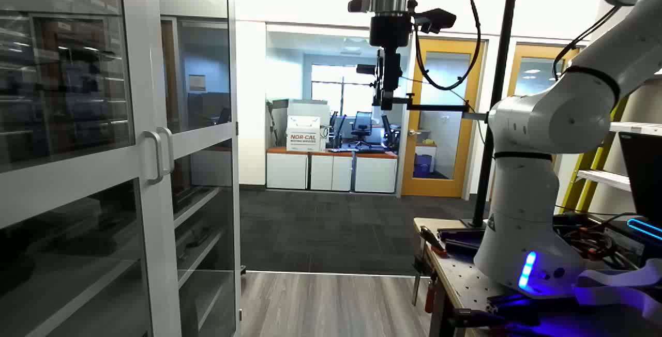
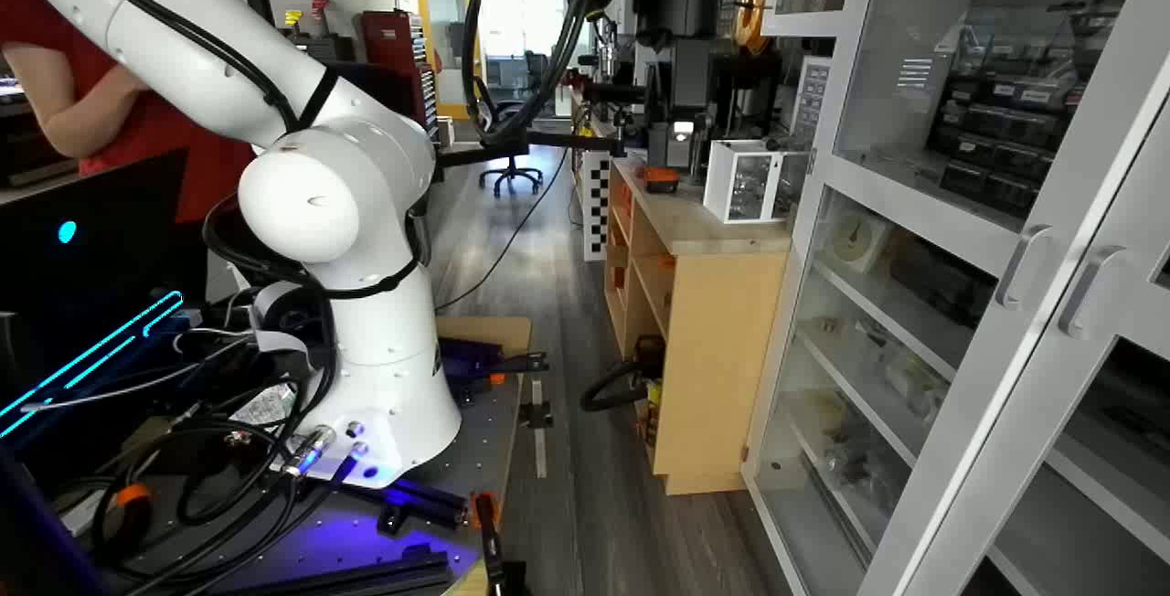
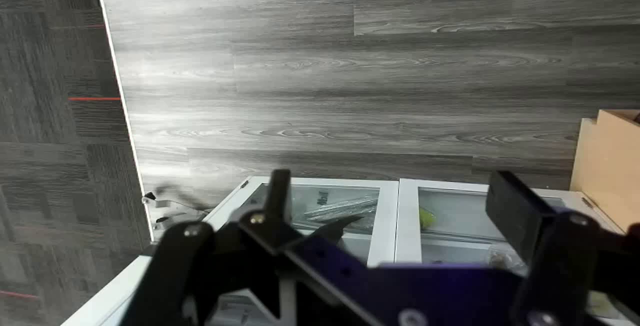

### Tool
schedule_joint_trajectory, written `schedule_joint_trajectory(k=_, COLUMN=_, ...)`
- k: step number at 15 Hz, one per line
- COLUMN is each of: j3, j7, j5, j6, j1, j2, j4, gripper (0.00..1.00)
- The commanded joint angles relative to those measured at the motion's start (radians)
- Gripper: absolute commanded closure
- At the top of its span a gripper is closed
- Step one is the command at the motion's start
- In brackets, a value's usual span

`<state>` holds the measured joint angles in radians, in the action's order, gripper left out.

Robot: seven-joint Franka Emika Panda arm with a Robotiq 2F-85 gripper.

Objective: Open the left cabinet door

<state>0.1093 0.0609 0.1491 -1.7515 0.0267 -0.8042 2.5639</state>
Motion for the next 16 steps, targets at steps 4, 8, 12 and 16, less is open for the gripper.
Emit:
schedule_joint_trajectory(k=4, j3=-0.013, j7=0.01, j5=0.009, j6=0.004, j1=-0.017, j2=0.002, j4=-0.003, gripper=0.0)
schedule_joint_trajectory(k=8, j3=-0.013, j7=0.01, j5=0.009, j6=0.004, j1=-0.017, j2=0.002, j4=-0.003, gripper=0.0)
schedule_joint_trajectory(k=12, j3=-0.015, j7=0.009, j5=0.006, j6=0.002, j1=-0.018, j2=0.003, j4=-0.002, gripper=0.0)
schedule_joint_trajectory(k=16, j3=-0.027, j7=0.004, j5=-0.01, j6=-0.046, j1=-0.026, j2=0.006, j4=0.005, gripper=0.0)
